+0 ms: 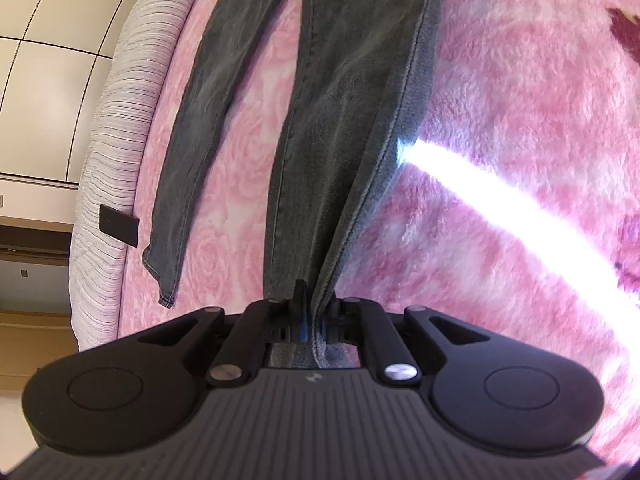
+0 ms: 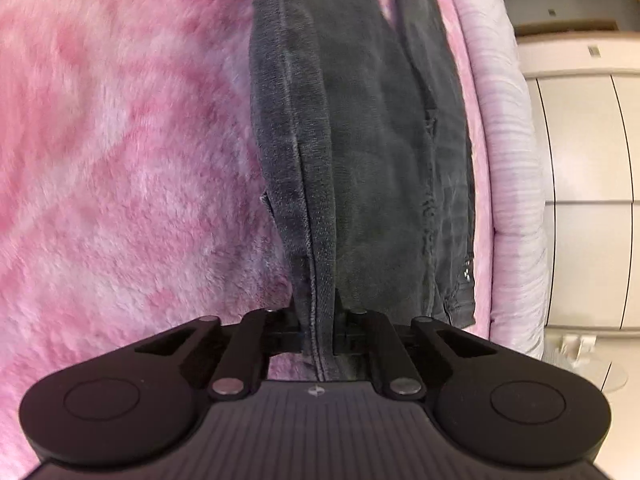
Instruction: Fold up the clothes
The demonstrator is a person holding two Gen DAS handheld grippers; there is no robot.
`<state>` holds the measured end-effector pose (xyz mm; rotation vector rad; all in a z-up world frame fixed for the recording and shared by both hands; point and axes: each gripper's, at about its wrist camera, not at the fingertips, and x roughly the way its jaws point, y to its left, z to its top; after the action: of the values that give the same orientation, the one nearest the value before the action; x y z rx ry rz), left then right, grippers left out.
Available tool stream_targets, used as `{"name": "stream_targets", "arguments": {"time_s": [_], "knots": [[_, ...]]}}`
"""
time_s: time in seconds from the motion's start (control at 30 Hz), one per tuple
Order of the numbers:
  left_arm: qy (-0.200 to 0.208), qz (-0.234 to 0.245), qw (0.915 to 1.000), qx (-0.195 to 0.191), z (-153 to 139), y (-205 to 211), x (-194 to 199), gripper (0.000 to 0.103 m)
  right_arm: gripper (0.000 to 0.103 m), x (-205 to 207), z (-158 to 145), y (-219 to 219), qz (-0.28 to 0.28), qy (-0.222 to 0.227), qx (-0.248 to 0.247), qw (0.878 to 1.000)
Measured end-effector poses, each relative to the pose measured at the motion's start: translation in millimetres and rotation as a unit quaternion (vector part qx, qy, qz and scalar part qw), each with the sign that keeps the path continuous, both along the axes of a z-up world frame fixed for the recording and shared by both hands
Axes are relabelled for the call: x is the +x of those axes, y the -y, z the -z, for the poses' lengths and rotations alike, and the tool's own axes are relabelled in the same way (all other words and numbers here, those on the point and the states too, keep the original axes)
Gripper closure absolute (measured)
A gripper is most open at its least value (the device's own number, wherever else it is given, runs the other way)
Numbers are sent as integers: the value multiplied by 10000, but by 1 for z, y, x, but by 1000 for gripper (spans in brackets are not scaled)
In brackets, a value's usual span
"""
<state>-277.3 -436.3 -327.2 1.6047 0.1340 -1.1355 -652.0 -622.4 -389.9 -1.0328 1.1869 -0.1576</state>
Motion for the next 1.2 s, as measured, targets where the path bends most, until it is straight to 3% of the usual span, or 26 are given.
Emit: {"name": "stream_targets", "arguments": {"time_s": [0.3,0.43,0.73,0.83,0.97,1.2], "knots": [[-43,-73,9999,-90,-28,-22,-6,99,97,-25,-47,-20,122,156,196,9996],[-88,-231,9997,-34,-46,-43,-13,99,97,7,-65,-18,149,173,433,9988],[-125,-421,9983,375,-118,-87,-25,98,97,-14,-132,-64,141,-116,1524,9882],[-83,-314,9985,438,-148,-68,-15,98,98,0,-160,-42,233,-230,1896,9813],[-193,-212,9985,471,-181,-6,29,98,99,51,-202,17,365,-214,1982,9793],[-539,224,9930,1030,-184,130,127,98,99,141,-216,109,1005,-446,2181,9697]]}}
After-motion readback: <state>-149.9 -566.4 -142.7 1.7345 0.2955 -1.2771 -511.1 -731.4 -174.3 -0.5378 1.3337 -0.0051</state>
